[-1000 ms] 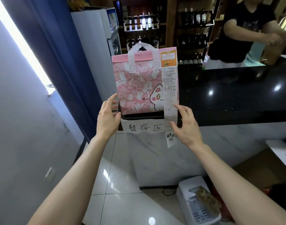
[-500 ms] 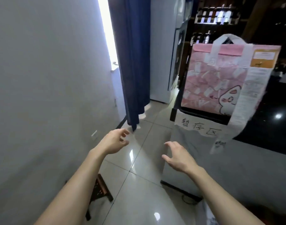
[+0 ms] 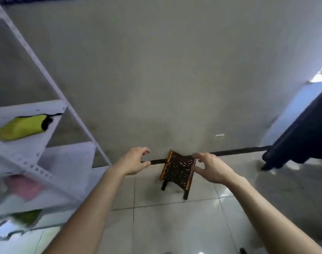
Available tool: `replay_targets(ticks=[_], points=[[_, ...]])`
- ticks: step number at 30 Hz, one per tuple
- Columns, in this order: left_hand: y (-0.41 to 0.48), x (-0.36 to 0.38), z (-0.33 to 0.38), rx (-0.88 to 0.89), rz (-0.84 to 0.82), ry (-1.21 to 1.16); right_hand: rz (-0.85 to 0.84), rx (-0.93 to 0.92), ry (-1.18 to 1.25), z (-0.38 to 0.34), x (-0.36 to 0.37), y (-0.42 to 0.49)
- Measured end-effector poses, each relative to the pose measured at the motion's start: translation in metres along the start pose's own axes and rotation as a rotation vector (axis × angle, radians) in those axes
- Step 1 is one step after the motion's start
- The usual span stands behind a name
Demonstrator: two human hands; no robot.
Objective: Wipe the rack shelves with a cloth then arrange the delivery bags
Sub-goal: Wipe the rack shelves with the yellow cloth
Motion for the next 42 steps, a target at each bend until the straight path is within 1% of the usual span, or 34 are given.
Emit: replay_targets(ticks=[5, 10, 18, 22, 26, 30, 31, 34, 35, 36, 38, 39, 40, 42], points=[[-0.093, -0.040, -0.096, -0.254, 0.187, -0.102, -0.108, -0.307, -0.037, -0.111, 0.018, 0.066], [-0.164, -0.079, -0.165, -0.429, 0.389, -0.168, -0.154, -0.565, -0.072, -0.234, 0.029, 0.116], [-0.217, -0.124, -0.240, -0.571, 0.612, -0.296, -0.190, -0.853, -0.075, -0.398, 0.051, 0.159], [-0.241, -0.143, -0.274, -0.634, 0.709, -0.321, -0.151, -0.963, -0.039, -0.459, 0.055, 0.180], [-0.259, -0.156, -0.291, -0.711, 0.860, -0.405, -0.124, -1.057, 0.014, -0.512, 0.052, 0.200], [-0.272, -0.172, -0.299, -0.808, 1.003, -0.309, -0.015, -1.152, 0.080, -0.569, 0.035, 0.234], [-0.273, -0.173, -0.300, -0.824, 1.024, -0.313, 0.003, -1.195, 0.105, -0.584, 0.031, 0.243], [-0.271, -0.175, -0.297, -0.868, 1.093, -0.355, 0.028, -1.459, 0.153, -0.625, 0.029, 0.257], [-0.271, -0.177, -0.293, -0.879, 1.137, -0.358, 0.029, -1.514, 0.142, -0.637, 0.031, 0.264], [-0.271, -0.180, -0.288, -0.888, 1.197, -0.359, 0.013, -1.536, 0.118, -0.648, 0.036, 0.271], [-0.270, -0.187, -0.275, -0.907, 1.347, -0.348, -0.059, -1.477, 0.047, -0.665, 0.052, 0.290], [-0.269, -0.191, -0.268, -0.918, 1.429, -0.331, -0.099, -1.445, -0.018, -0.670, 0.064, 0.299], [-0.269, -0.196, -0.259, -0.929, 1.517, -0.302, -0.102, -1.440, -0.124, -0.672, 0.077, 0.305], [-0.269, -0.207, -0.241, -0.925, 1.700, -0.201, 0.015, -1.492, -0.349, -0.669, 0.097, 0.306]])
Point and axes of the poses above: each hand's wrist, its own y-axis towards the middle knuckle, its own x-axis out of the palm, z = x × y, the point moved 7 cm from there along y, towards the middle knuckle, and after that the axes turned 8 degrees about -y, right-handed, at the moved point
